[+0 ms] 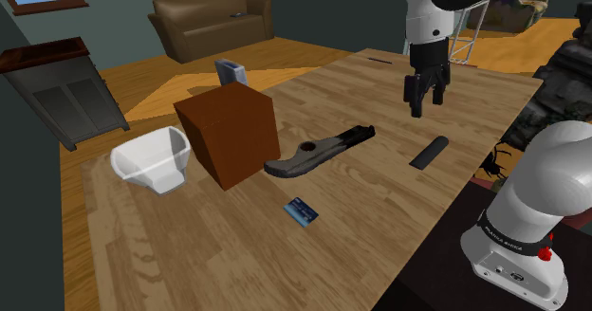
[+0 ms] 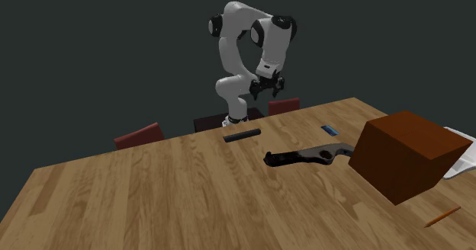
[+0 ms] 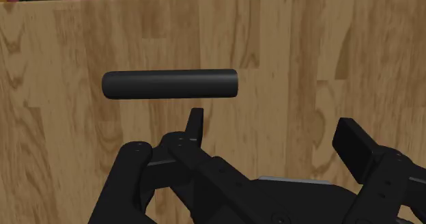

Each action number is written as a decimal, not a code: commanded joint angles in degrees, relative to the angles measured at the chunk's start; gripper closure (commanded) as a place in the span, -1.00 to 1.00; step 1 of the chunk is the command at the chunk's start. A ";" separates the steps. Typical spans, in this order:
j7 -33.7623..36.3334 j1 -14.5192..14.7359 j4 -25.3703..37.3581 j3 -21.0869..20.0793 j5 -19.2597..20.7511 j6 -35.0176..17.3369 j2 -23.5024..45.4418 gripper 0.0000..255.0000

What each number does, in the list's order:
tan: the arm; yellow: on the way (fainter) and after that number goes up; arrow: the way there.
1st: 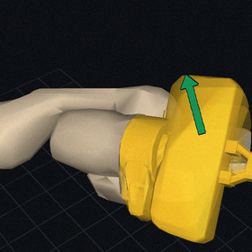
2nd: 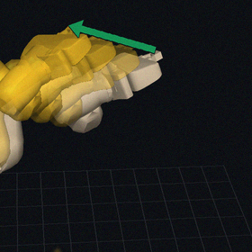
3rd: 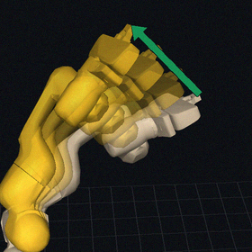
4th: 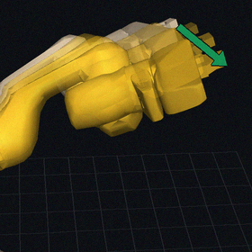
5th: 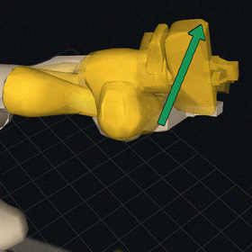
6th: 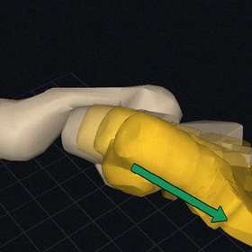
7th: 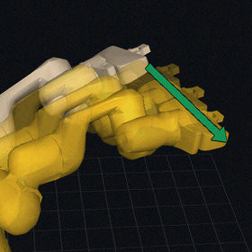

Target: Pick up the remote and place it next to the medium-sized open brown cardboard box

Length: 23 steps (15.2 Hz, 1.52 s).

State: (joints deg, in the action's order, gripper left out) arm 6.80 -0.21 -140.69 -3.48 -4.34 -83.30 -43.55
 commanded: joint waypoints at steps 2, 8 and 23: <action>3.73 -1.99 -1.48 0.21 -0.78 -1.98 0.20 -1.00; 24.96 -14.08 -11.93 1.30 -5.27 -14.30 -0.84 -1.00; 48.95 -27.05 -32.78 -0.24 -13.42 -36.81 -4.89 -1.00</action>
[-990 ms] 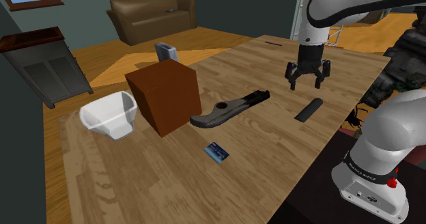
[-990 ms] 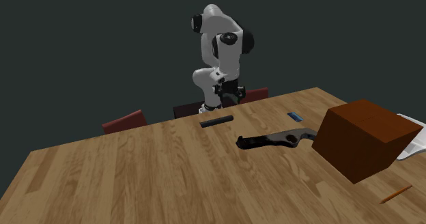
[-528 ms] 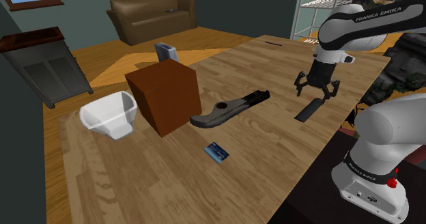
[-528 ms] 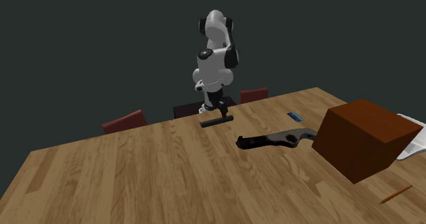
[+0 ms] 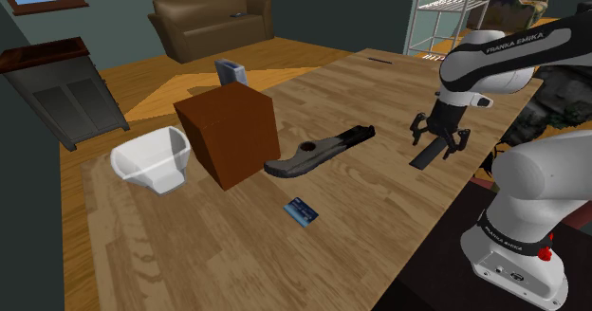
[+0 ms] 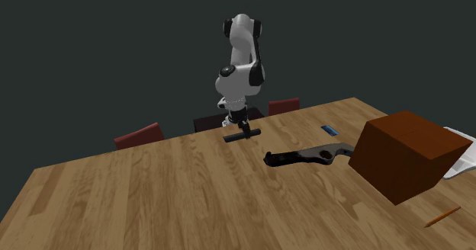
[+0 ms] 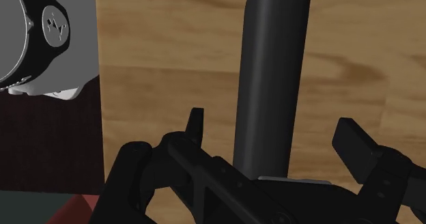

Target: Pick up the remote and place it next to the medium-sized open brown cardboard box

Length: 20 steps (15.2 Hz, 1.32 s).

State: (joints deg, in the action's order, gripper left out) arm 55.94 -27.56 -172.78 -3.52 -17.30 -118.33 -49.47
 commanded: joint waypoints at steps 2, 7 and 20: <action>-0.18 0.30 -0.69 -0.19 -0.46 -1.77 1.03 -1.00; -0.18 0.30 -0.69 -0.19 -0.46 -1.77 1.04 -1.00; 0.30 0.08 0.32 -0.07 0.00 0.46 -0.23 1.00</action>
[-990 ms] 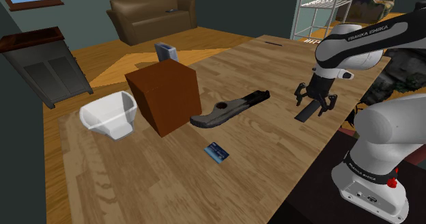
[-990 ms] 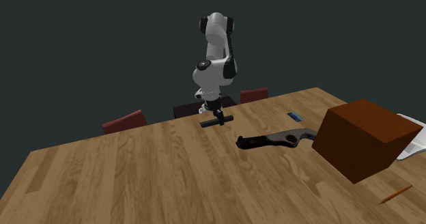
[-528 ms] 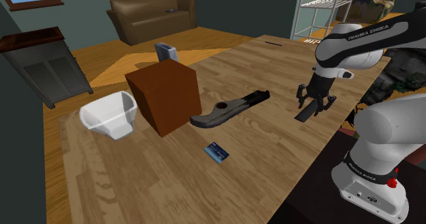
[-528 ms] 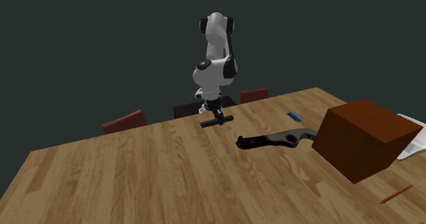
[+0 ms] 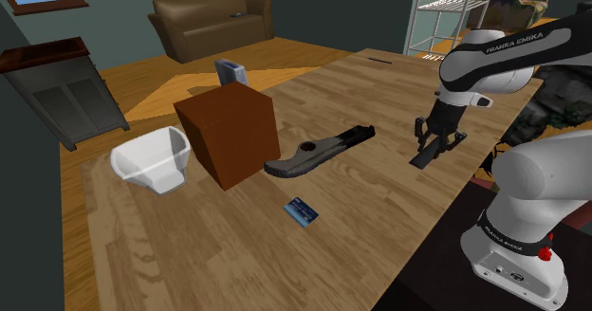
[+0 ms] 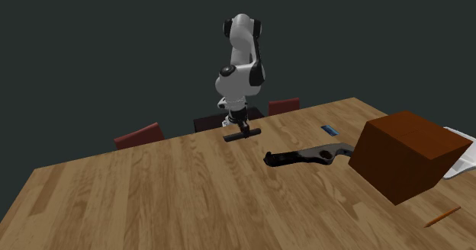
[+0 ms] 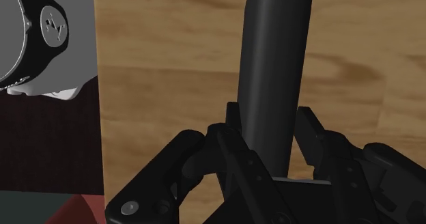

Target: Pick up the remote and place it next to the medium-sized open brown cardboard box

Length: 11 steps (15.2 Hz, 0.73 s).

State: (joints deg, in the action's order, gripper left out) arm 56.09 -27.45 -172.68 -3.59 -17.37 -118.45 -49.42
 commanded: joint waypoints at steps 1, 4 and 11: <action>0.37 -0.14 0.75 0.06 0.28 1.67 -0.85 1.00; 0.99 -0.42 2.42 0.23 0.85 4.80 -2.35 1.00; 2.29 -0.90 6.76 0.69 1.92 11.44 -4.75 1.00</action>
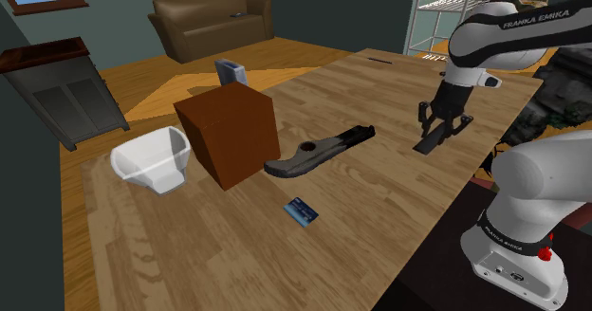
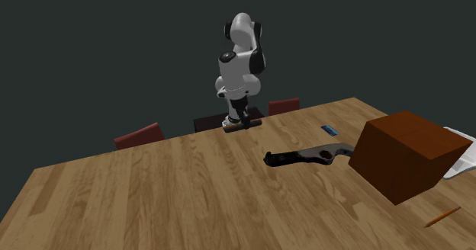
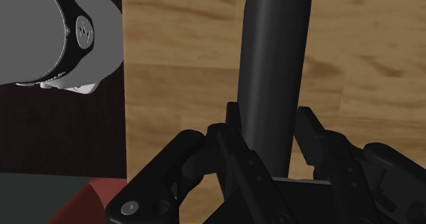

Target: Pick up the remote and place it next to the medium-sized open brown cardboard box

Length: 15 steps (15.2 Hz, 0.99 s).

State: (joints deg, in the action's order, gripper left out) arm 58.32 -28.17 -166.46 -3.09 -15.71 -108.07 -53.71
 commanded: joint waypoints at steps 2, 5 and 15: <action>0.41 -0.26 1.89 0.33 0.53 2.80 -0.90 1.00; 0.90 -0.38 3.96 0.53 0.87 5.31 -1.38 1.00; 2.42 -0.59 11.44 1.17 1.75 12.99 -1.72 1.00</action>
State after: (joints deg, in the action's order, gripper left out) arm 60.59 -28.76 -155.95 -1.98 -14.03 -95.79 -55.63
